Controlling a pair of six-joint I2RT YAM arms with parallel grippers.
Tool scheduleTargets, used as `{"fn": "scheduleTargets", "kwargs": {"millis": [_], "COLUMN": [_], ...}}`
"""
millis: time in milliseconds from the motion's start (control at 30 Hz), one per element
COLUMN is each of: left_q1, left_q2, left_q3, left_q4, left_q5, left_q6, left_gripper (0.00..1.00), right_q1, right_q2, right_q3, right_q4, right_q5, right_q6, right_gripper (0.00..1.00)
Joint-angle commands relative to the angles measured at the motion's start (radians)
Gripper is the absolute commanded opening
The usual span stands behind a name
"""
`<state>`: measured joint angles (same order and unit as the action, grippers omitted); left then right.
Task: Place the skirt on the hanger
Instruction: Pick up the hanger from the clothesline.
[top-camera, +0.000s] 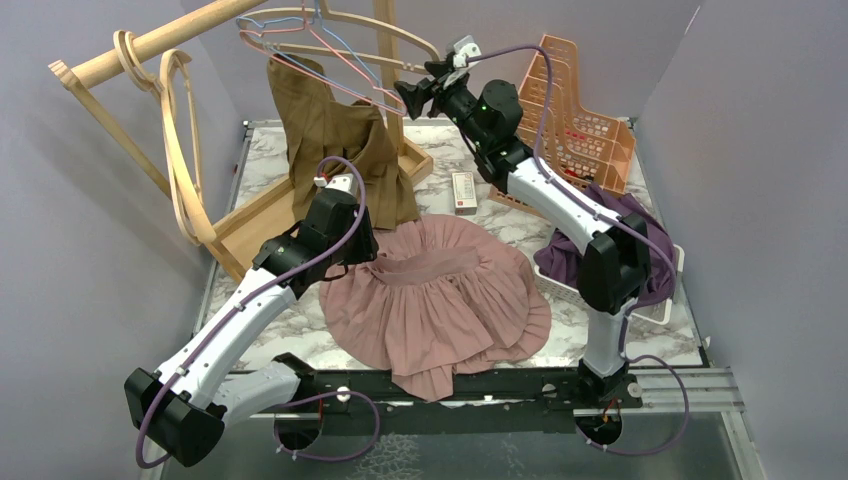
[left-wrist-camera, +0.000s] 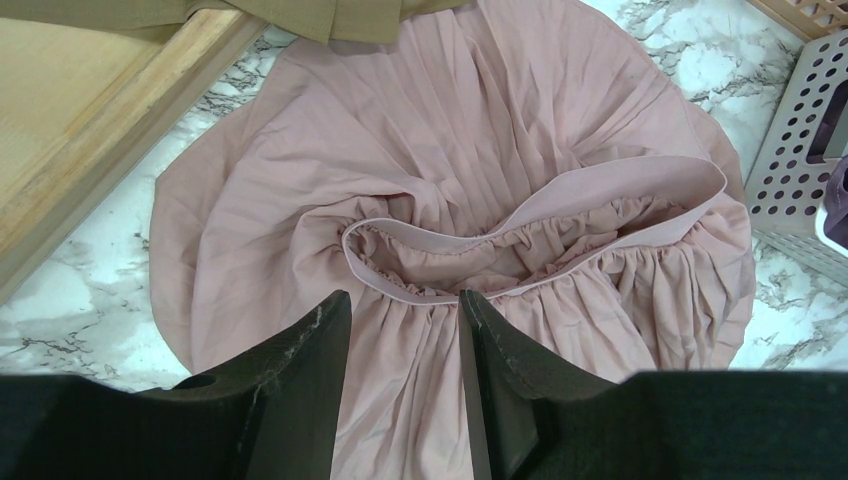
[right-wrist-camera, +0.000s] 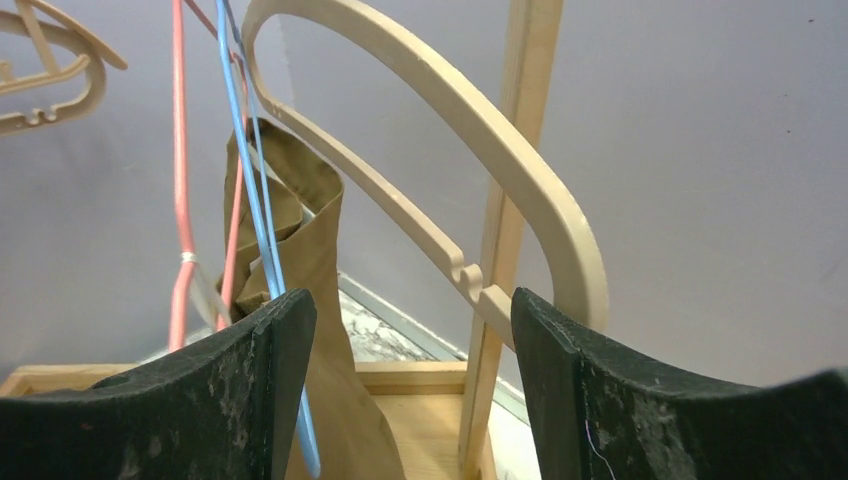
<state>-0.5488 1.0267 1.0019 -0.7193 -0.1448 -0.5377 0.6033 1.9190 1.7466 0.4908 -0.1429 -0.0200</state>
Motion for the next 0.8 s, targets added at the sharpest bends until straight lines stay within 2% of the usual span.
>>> {"fn": "scheduleTargets", "kwargs": {"millis": [0, 133, 267, 567, 767], "left_q1": [0.006, 0.005, 0.006, 0.006, 0.007], "left_q2": [-0.016, -0.019, -0.023, -0.025, -0.025], "left_q3": [0.006, 0.002, 0.001, -0.003, -0.004], "left_q4": [0.024, 0.024, 0.024, 0.022, 0.023], "left_q5": [-0.019, -0.024, -0.027, -0.030, -0.033], "left_q6": [0.008, 0.008, 0.005, 0.007, 0.008], "left_gripper": [0.47, 0.47, 0.47, 0.47, 0.47], "right_q1": [0.007, 0.007, 0.007, 0.007, 0.007], "right_q2": [0.067, 0.082, 0.083, 0.068, 0.084], "right_q3": [0.096, 0.124, 0.127, 0.145, 0.227], "right_q4": [-0.119, -0.170, -0.181, -0.173, -0.239], "right_q5": [-0.074, -0.183, -0.263, -0.274, -0.267], "right_q6": [-0.072, -0.072, -0.050, 0.045, 0.162], "right_gripper": [0.75, 0.68, 0.65, 0.64, 0.68]}}
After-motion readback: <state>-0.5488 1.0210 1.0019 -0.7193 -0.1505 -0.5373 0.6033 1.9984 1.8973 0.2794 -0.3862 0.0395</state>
